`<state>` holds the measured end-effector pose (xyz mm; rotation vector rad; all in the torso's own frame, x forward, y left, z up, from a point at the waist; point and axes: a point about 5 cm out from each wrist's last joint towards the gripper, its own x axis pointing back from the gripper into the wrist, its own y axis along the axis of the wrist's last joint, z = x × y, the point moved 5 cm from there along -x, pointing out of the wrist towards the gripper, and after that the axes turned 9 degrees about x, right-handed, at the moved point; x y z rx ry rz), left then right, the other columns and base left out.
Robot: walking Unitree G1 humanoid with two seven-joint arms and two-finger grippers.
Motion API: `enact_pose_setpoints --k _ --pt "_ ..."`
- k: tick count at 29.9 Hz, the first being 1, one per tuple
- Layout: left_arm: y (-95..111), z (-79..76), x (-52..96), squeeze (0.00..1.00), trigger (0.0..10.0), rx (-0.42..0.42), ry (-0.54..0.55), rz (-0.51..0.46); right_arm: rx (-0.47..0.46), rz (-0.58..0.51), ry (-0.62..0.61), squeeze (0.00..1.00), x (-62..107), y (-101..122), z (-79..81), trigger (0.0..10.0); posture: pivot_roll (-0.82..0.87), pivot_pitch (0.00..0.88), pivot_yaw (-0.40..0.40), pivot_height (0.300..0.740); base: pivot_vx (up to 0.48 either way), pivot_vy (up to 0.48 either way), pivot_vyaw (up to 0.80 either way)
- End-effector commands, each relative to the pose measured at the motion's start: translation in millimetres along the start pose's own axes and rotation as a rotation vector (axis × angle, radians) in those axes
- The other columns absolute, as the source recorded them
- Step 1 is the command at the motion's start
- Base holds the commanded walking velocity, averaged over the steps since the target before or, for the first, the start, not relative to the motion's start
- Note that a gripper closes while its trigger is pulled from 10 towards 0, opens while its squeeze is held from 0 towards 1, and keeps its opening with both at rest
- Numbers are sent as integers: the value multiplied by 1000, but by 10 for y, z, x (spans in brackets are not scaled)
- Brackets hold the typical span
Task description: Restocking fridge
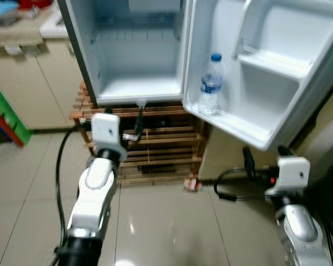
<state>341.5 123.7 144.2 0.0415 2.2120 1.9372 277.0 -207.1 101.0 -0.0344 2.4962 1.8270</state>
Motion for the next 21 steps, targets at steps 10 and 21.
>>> enact_pose_setpoints --k 10,21 --pt "10 82 -17 0 10000 -16 19 -2 -6 2 1 0 -34 8 25 10000 -158 0 27 740 0 -470 158" --pt "6 117 -36 0 10000 -9 32 -8 3 15 -12 0 -67 -47 -29 10000 -154 0 18 740 49 -201 0"
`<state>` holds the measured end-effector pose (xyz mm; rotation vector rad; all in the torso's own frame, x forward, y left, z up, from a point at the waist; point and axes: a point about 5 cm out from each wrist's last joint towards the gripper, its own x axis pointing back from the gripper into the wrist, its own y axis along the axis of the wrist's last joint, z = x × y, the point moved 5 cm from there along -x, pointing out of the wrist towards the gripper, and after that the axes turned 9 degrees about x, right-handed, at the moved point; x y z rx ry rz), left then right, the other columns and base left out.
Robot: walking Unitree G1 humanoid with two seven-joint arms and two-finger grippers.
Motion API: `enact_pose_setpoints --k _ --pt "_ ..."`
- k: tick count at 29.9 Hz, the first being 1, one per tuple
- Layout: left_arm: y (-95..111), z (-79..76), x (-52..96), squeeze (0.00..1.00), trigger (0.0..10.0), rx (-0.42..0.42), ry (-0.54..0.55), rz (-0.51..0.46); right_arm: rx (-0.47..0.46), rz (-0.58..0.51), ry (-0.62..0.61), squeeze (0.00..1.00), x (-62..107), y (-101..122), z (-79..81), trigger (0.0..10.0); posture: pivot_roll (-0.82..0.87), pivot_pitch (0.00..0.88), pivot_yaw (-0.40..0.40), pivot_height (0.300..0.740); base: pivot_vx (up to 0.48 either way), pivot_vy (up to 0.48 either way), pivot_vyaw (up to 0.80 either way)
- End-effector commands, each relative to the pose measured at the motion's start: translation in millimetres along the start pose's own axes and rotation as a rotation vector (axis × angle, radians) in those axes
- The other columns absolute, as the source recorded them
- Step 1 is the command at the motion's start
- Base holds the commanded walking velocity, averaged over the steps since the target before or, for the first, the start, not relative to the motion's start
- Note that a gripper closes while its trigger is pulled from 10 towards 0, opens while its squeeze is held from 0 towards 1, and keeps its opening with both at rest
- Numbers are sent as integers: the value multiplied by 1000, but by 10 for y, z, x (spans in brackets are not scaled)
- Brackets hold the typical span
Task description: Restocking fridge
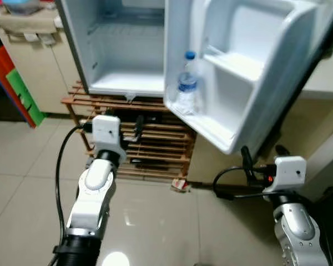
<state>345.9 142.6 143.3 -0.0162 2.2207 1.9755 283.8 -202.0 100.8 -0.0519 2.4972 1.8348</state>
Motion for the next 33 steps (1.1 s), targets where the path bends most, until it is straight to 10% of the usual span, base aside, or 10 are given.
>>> enact_pose_setpoints --k 1,8,18,25,33 --pt "-4 -78 -21 0 10000 11 -16 -2 6 27 -34 0 0 -73 -105 10000 -154 0 18 740 0 0 0" --pt "-39 -70 -42 0 10000 6 -20 8 60 109 -118 0 -24 -230 -294 10000 -157 0 19 740 0 0 0" --pt "-935 465 42 0 10000 -62 147 389 160 223 -240 0 -331 -428 -600 10000 -141 0 23 740 0 0 0" --pt "-1879 382 682 0 10000 -239 -33 837 259 206 -291 0 -694 -287 -767 10000 -94 9 13 740 0 0 0" --pt "-2316 896 1738 0 10000 -420 -7 1162 349 254 -376 0 -859 -251 -1096 10000 -83 75 21 740 0 0 0"
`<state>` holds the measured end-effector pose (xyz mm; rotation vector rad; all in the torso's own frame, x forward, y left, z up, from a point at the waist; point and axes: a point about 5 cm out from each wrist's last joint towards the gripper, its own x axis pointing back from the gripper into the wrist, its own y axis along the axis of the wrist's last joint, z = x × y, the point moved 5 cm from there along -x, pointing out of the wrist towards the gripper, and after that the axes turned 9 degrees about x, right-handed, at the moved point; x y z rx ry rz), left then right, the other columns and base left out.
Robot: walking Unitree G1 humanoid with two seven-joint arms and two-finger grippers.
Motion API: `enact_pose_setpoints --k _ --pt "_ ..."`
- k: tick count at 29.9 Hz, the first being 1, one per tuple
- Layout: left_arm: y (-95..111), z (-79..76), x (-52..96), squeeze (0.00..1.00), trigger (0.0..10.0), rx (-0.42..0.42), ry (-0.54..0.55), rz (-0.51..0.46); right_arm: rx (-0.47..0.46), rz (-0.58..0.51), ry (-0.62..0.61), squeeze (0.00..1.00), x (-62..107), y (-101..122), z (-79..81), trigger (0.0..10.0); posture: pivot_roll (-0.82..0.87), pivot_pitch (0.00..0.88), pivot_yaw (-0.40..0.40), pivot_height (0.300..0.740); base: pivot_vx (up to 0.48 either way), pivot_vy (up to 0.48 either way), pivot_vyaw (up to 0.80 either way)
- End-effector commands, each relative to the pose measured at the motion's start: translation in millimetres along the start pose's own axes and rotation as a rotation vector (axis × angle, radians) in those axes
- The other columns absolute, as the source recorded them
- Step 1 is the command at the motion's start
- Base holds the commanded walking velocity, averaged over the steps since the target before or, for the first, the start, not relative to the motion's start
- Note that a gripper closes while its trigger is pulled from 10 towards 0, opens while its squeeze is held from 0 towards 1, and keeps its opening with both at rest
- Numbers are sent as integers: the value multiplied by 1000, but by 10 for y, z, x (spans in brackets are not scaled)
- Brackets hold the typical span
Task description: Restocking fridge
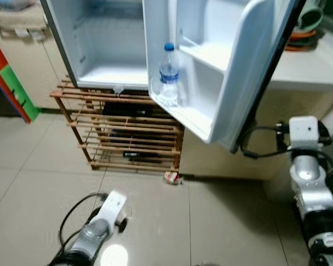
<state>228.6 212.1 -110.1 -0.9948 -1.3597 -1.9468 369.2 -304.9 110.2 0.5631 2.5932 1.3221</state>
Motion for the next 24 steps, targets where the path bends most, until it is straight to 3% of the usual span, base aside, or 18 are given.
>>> enact_pose_setpoints --k 1,4,6,9,12,13,15,17,20,24 --pt "-353 60 54 0 10000 -76 17 90 21 16 -40 0 -59 -36 -128 10000 -84 78 21 740 0 0 0" --pt "-705 118 139 0 10000 -164 23 180 0 20 -56 0 -123 -1 -187 10000 -85 97 20 740 0 0 0" --pt "-826 143 174 0 10000 -214 24 213 -12 1 -56 0 -167 72 -185 10000 -86 99 21 740 0 0 0" --pt "-964 176 223 0 10000 -261 35 241 -129 -91 -21 0 -251 419 -130 10000 -96 101 23 740 0 0 0" --pt "-801 177 175 0 10000 -260 47 180 -195 -176 41 0 -244 686 -7 10000 -101 94 24 740 0 0 0" --pt "-801 177 175 0 10000 -260 47 180 -195 -176 41 0 -244 686 -7 10000 -101 94 24 740 0 0 0" --pt "-609 105 111 0 10000 -257 33 131 -284 -261 121 0 -193 948 175 10000 -112 84 28 740 0 0 0" --pt "-564 93 98 0 10000 -260 33 119 -296 -279 136 0 -178 1002 209 10000 -116 82 31 740 0 0 0" --pt "-284 -25 31 0 10000 -213 12 31 -368 -362 239 0 -13 1242 426 10000 -124 72 34 740 0 0 0" --pt "-132 -96 1 0 10000 -219 3 -10 -411 -404 320 0 153 1350 574 10000 -137 65 40 740 0 0 0"
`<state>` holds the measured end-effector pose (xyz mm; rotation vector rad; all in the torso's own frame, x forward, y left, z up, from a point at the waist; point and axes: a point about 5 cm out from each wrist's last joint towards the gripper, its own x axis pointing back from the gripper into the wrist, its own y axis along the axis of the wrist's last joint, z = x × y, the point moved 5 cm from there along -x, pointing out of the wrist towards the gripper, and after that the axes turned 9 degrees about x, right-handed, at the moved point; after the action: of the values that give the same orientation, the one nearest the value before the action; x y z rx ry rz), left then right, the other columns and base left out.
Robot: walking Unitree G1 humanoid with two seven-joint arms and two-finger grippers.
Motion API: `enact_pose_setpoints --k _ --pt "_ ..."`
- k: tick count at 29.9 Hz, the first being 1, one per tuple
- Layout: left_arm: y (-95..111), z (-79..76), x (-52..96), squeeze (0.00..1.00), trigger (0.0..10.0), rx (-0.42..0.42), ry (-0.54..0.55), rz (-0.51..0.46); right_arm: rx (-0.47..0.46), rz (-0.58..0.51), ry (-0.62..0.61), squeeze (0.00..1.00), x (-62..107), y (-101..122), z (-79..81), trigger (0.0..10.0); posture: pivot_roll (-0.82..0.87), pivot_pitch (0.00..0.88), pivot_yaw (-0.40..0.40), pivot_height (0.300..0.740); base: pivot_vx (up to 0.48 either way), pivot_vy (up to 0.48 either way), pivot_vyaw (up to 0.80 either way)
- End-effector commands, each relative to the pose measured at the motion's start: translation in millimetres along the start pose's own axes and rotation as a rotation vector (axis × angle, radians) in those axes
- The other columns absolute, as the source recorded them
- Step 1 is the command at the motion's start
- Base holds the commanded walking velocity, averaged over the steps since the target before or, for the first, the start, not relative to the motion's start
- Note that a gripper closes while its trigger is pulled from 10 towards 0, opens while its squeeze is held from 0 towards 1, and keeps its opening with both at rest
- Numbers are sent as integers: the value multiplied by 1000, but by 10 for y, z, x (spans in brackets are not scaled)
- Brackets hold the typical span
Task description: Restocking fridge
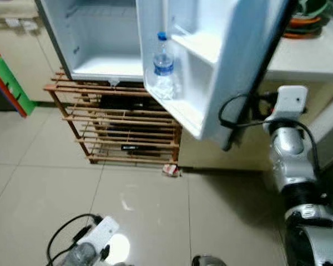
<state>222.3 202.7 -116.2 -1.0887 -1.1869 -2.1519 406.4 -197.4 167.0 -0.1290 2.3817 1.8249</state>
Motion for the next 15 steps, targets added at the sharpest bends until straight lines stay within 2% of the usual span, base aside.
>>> enact_pose_setpoints --k 1,4,5,8,9,11,12,14,15 --pt "-59 -4 8 0 10000 -1 7 17 -19 -68 47 0 -25 217 107 10000 -143 62 42 740 0 0 0" --pt "-39 -59 -4 0 10000 -24 -8 30 -85 -76 77 0 124 273 239 10000 -160 57 46 740 0 0 0" --pt "-39 -59 -4 0 10000 -24 -8 30 -85 -76 77 0 124 273 239 10000 -160 57 46 740 0 0 0" --pt "-139 -88 7 0 10000 -41 -22 77 -194 -60 140 0 282 353 433 10000 -178 48 45 740 0 0 0" --pt "-139 -88 7 0 10000 -41 -22 77 -194 -60 140 0 282 353 433 10000 -178 48 45 740 0 0 0" --pt "-192 -95 14 0 10000 -39 -23 102 -347 -74 328 0 484 557 786 10000 -188 43 46 740 0 0 0" --pt "-192 -95 14 0 10000 -39 -23 102 -347 -74 328 0 484 557 786 10000 -188 43 46 740 0 0 0" --pt "-187 -99 12 0 10000 -32 -21 104 -526 -86 582 0 776 823 1118 10000 -190 40 45 740 0 0 0" --pt "-172 -90 9 0 10000 -29 -20 101 -590 -94 670 0 899 926 1191 10000 -192 36 44 740 0 0 0"
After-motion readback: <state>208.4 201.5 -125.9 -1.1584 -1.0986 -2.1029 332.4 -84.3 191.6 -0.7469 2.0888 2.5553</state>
